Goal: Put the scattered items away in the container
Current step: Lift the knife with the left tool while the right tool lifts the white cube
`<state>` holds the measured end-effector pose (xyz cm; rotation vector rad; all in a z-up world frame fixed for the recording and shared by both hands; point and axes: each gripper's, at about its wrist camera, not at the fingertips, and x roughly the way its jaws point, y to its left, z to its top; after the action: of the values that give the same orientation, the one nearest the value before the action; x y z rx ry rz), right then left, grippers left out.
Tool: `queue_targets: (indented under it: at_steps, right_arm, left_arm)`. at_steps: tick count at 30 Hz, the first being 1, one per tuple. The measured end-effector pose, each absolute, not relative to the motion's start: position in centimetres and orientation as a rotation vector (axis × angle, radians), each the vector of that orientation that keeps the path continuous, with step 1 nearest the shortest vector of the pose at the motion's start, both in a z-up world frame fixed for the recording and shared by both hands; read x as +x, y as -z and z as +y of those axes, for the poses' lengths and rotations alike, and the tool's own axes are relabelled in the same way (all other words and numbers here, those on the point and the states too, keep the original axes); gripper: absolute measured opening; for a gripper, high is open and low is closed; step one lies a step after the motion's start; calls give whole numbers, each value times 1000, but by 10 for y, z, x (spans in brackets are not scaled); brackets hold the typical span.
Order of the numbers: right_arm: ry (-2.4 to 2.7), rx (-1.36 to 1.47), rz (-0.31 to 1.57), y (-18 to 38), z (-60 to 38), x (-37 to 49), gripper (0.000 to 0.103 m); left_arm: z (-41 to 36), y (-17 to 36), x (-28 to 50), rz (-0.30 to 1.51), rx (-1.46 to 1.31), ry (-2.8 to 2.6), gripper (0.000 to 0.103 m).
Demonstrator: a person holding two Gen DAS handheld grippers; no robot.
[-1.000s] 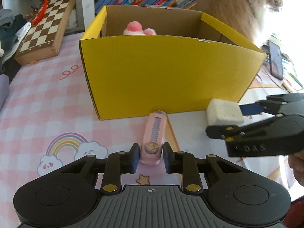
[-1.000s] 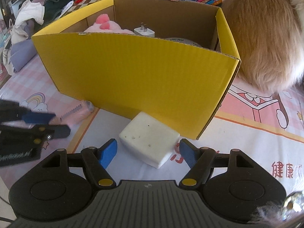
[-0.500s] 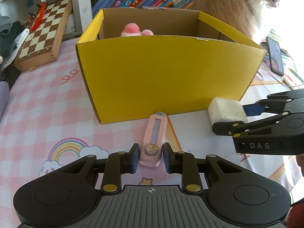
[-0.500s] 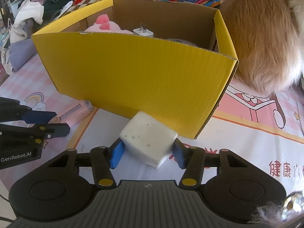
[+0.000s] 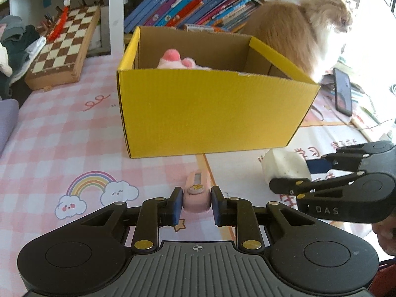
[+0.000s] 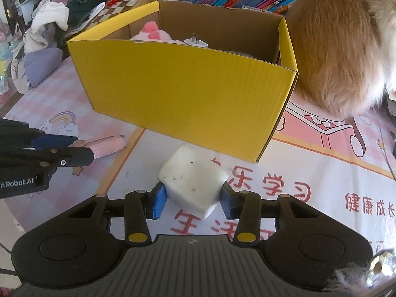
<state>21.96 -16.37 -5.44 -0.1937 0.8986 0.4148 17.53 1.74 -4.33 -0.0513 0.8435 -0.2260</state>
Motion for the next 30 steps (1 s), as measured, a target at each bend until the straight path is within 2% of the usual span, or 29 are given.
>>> queue_targets:
  at_steps: [8, 17, 30]
  right_arm:
    - [-424, -200, 876, 47, -160, 198, 42]
    - [-414, -207, 882, 49, -159, 187, 42]
    - [-427, -214, 879, 47, -158, 183, 42]
  left_arm:
    - [19, 33, 158, 807, -45, 236, 23]
    - [17, 48, 148, 848, -22, 233, 23]
    - [16, 31, 139, 800, -19, 251, 23]
